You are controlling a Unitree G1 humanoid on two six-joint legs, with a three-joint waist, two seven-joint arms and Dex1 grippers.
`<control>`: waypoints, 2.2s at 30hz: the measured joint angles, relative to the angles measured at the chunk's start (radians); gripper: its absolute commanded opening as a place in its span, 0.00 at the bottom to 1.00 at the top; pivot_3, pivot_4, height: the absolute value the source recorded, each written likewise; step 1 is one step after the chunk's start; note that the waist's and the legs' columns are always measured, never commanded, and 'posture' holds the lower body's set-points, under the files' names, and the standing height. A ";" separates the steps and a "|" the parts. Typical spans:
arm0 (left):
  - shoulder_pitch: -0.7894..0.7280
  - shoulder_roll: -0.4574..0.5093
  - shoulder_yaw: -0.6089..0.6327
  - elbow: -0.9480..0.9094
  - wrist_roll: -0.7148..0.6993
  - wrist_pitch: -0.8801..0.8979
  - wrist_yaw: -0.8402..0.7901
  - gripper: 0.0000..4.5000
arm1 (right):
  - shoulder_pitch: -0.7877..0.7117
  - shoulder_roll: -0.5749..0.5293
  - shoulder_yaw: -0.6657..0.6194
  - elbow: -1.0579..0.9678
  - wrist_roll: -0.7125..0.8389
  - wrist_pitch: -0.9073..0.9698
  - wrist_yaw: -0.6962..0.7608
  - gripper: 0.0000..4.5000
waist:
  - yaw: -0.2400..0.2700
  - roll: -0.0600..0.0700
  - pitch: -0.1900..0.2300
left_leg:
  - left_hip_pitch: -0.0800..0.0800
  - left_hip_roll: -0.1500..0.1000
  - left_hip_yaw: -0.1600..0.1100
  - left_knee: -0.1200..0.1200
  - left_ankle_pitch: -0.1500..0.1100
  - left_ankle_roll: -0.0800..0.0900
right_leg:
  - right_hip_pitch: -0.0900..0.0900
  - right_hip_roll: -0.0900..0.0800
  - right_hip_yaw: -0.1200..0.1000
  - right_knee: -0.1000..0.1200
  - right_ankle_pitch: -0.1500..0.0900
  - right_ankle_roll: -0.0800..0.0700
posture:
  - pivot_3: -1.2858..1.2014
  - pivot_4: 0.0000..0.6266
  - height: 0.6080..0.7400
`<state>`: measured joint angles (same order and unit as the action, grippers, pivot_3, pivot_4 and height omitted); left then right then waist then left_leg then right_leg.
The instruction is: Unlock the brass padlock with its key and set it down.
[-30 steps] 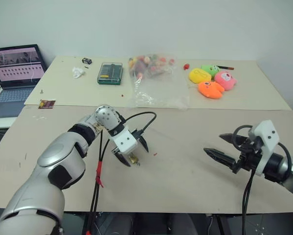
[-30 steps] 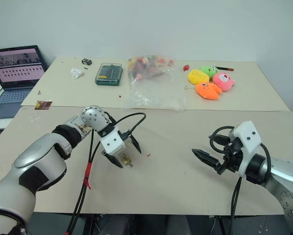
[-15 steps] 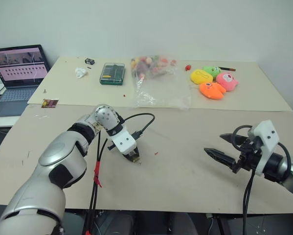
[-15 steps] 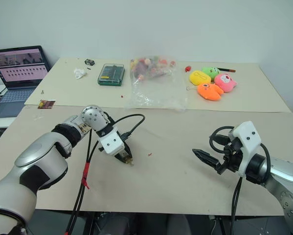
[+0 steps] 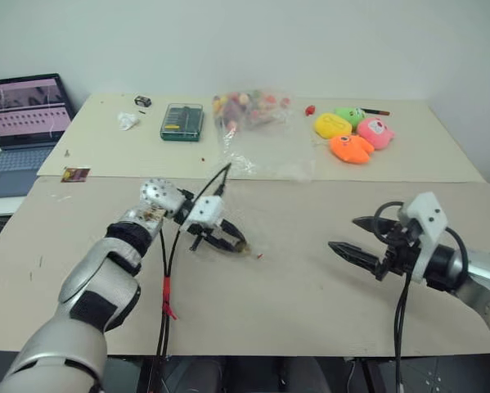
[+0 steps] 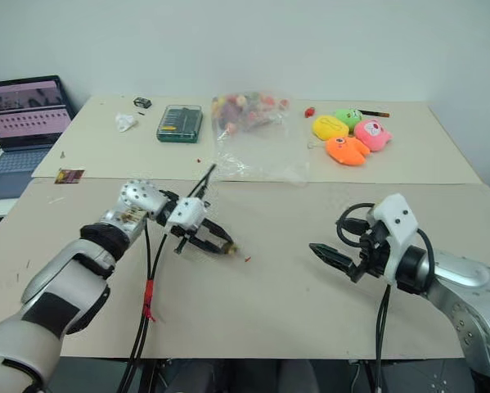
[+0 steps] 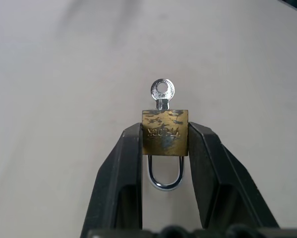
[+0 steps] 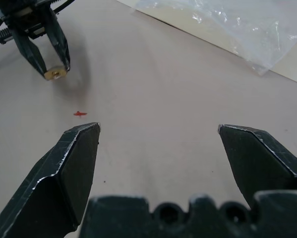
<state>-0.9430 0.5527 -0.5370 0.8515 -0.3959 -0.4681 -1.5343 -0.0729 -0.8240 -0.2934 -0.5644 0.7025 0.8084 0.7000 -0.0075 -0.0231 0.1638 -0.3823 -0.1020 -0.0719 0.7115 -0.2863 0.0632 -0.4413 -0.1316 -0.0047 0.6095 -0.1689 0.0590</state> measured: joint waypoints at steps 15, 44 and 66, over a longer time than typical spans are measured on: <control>0.533 0.073 0.426 -0.781 0.759 -0.290 0.949 0.18 | -0.275 0.182 0.077 0.203 0.251 0.349 -0.146 1.00 | 0.021 0.001 0.000 | 0.002 0.000 0.002 -0.010 0.003 -0.011 | -0.003 0.001 0.006 -0.004 0.001 -0.002 | 0.52 0.24 1.00; 0.810 0.015 0.491 -1.150 1.280 -0.200 1.408 0.18 | -0.265 0.426 0.218 0.024 0.302 0.306 -0.376 1.00 | 0.015 0.002 -0.001 | 0.000 0.000 0.011 -0.014 0.004 -0.013 | -0.015 0.002 0.011 0.002 0.002 -0.003 | 0.52 0.24 1.00; 0.726 0.166 0.525 -1.101 0.962 -0.170 1.279 0.18 | -0.342 0.449 0.233 0.035 0.337 0.271 -0.398 0.54 | 0.002 0.002 -0.001 | 0.001 0.001 0.012 -0.015 0.004 -0.013 | -0.015 0.002 0.012 0.002 0.002 -0.003 | 0.52 0.24 1.00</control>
<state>-0.2168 0.7183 -0.0121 -0.2496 0.5661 -0.6383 -0.2549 -0.4153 -0.3751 -0.0606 -0.5291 1.0395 1.0790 0.3017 -0.0059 -0.0214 0.1629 -0.3812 -0.1014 -0.0598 0.6964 -0.2820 0.0501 -0.4564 -0.1294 0.0078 0.6120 -0.1669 0.0558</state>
